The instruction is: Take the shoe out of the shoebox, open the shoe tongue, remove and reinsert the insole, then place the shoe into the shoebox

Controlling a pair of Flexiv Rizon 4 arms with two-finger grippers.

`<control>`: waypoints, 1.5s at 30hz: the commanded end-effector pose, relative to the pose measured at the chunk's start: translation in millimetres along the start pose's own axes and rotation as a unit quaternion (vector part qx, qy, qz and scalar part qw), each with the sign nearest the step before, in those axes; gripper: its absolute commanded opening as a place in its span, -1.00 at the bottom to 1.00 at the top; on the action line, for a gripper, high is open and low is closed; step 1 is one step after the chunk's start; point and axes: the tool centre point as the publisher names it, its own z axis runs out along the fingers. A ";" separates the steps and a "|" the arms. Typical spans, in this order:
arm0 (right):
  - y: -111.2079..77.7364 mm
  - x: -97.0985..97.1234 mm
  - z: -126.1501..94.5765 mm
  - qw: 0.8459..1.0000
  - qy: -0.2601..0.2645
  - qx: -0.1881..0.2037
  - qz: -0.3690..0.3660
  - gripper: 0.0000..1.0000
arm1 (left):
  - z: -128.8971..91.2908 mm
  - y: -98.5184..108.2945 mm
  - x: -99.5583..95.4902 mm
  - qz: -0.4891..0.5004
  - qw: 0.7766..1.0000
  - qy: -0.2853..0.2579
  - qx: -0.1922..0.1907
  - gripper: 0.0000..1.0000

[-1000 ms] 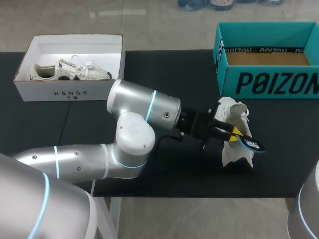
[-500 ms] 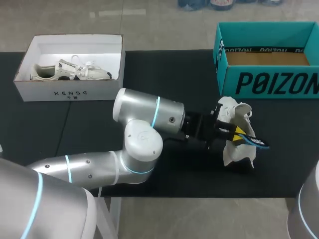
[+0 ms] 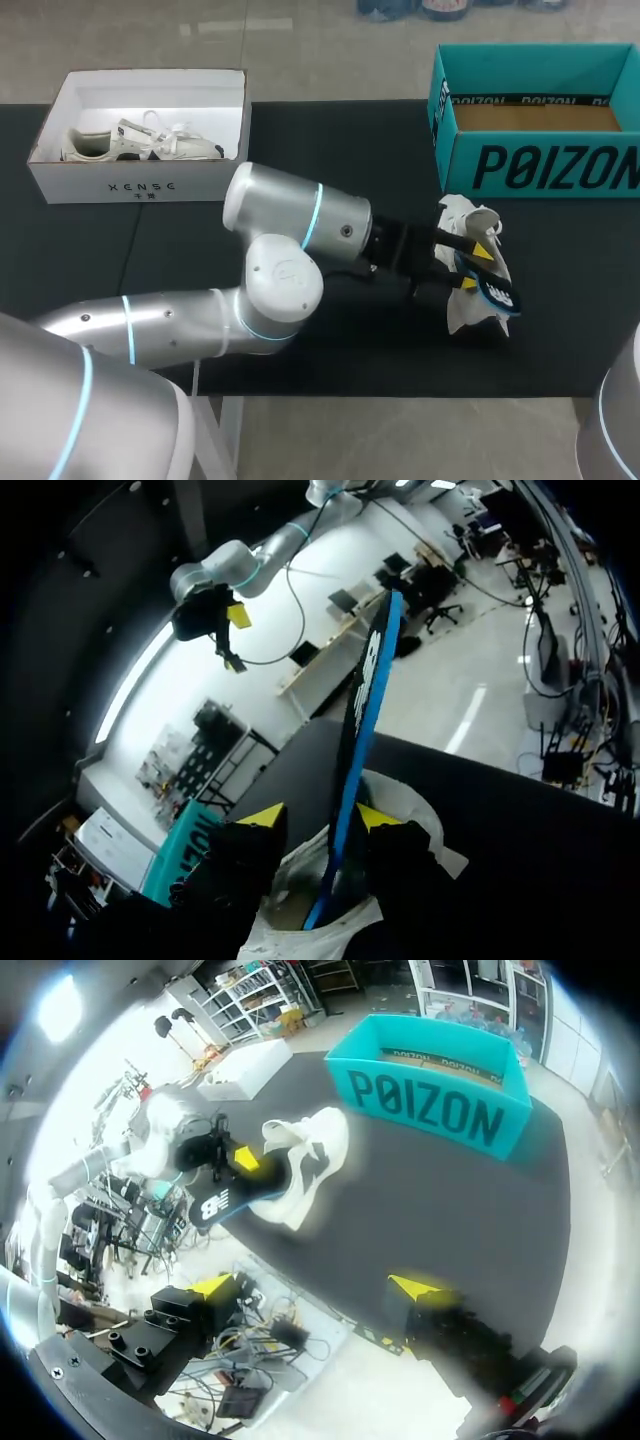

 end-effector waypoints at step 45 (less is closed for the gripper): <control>-1.1 0.6 0.1 1.000 -0.001 0.000 0.000 1.00 | -6.4 24.5 4.6 0.031 0.997 0.074 -0.020 -1.00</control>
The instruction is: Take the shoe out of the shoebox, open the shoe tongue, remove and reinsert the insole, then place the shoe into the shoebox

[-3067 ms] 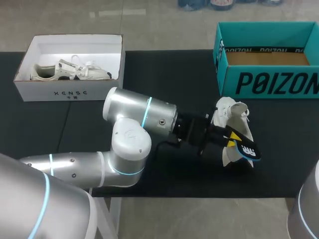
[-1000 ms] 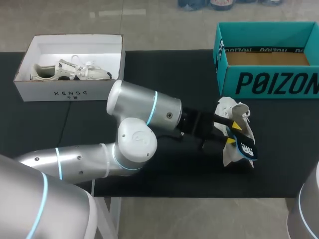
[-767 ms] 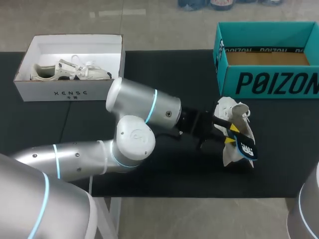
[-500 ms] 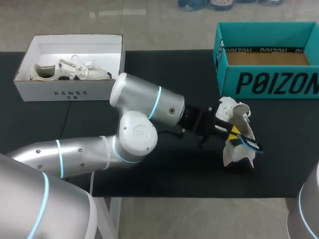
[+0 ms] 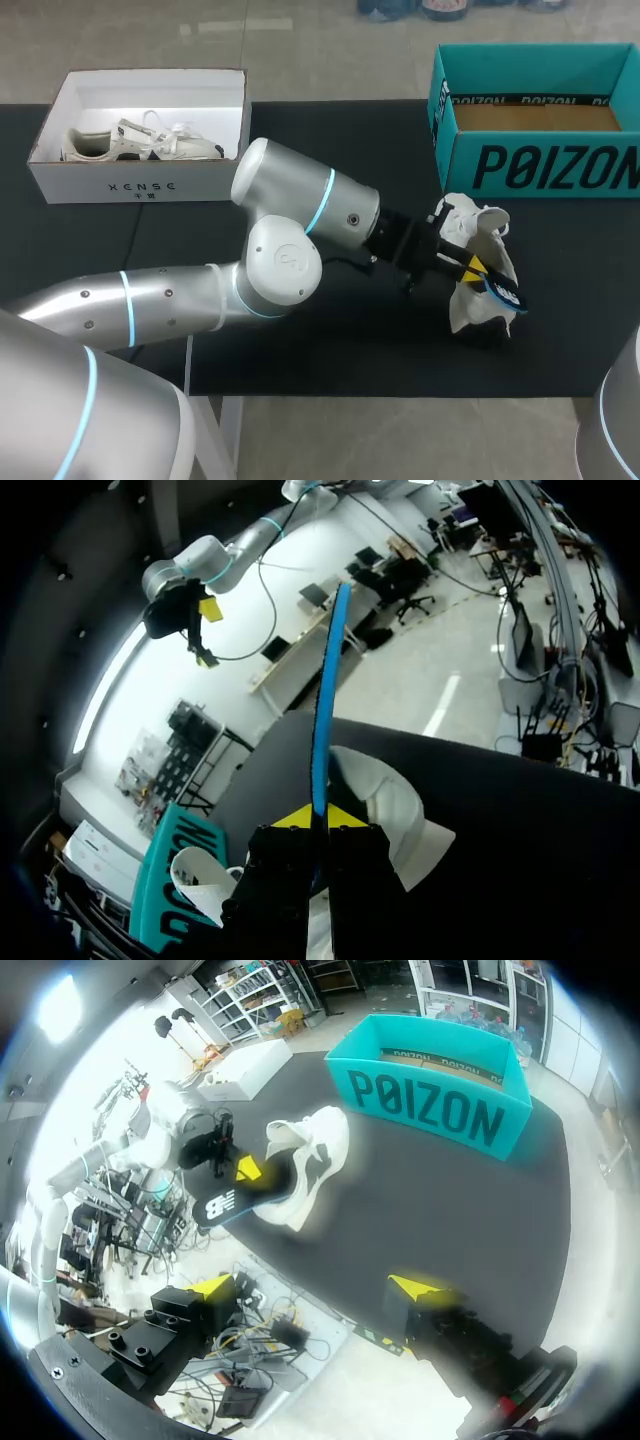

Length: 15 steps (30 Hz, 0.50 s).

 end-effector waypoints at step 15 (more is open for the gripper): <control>-1.1 0.9 0.0 1.000 -0.002 0.000 0.000 1.00 | -4.7 31.6 -4.4 0.012 0.999 0.025 -0.020 -0.58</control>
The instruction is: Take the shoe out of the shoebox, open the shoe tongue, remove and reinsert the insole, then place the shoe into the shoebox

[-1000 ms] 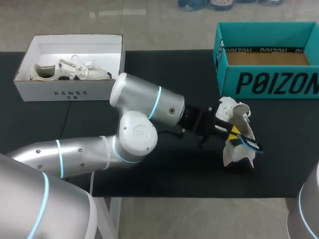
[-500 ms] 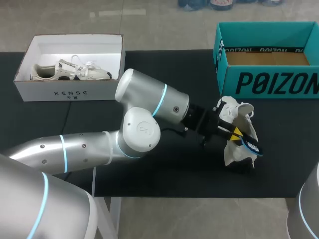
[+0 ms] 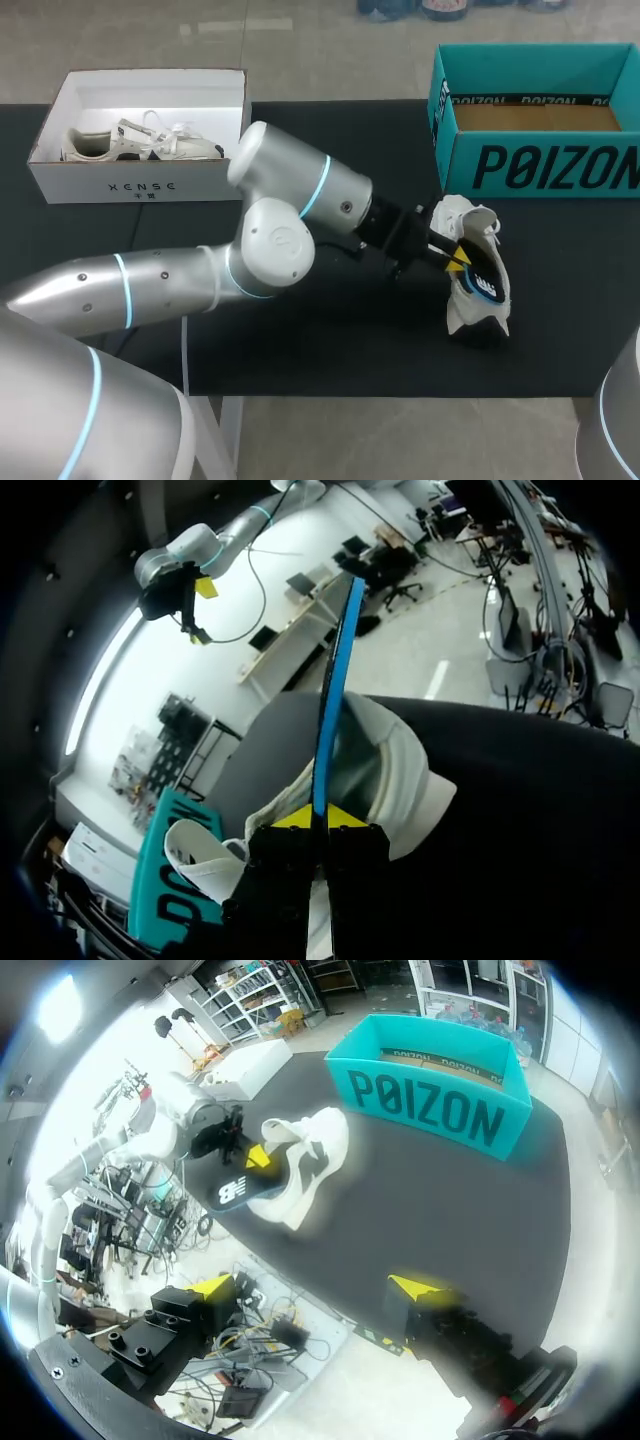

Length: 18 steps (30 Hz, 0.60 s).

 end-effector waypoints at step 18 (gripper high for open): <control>-1.2 0.9 0.0 1.000 -0.002 0.000 0.000 1.00 | 17.4 -34.5 0.0 -0.010 1.000 -0.012 0.015 -0.91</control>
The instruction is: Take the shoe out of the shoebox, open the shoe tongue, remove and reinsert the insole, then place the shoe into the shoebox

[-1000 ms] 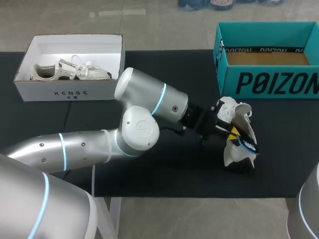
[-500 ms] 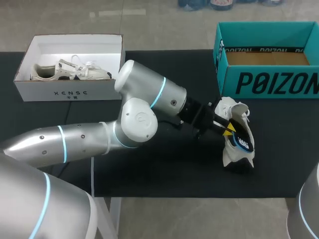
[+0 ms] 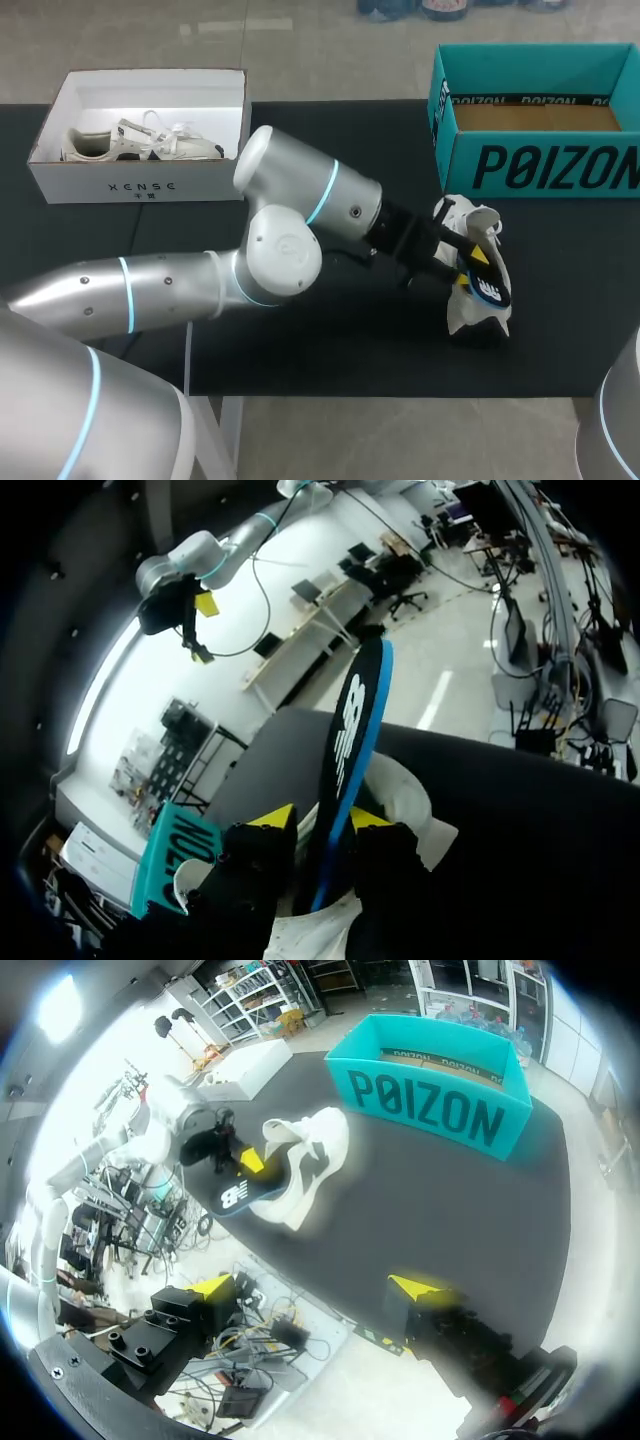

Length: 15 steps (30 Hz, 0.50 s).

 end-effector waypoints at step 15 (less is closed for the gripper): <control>-1.2 0.9 0.0 1.000 -0.002 0.000 0.000 1.00 | 15.9 36.7 1.9 0.012 1.000 0.008 -0.014 -1.00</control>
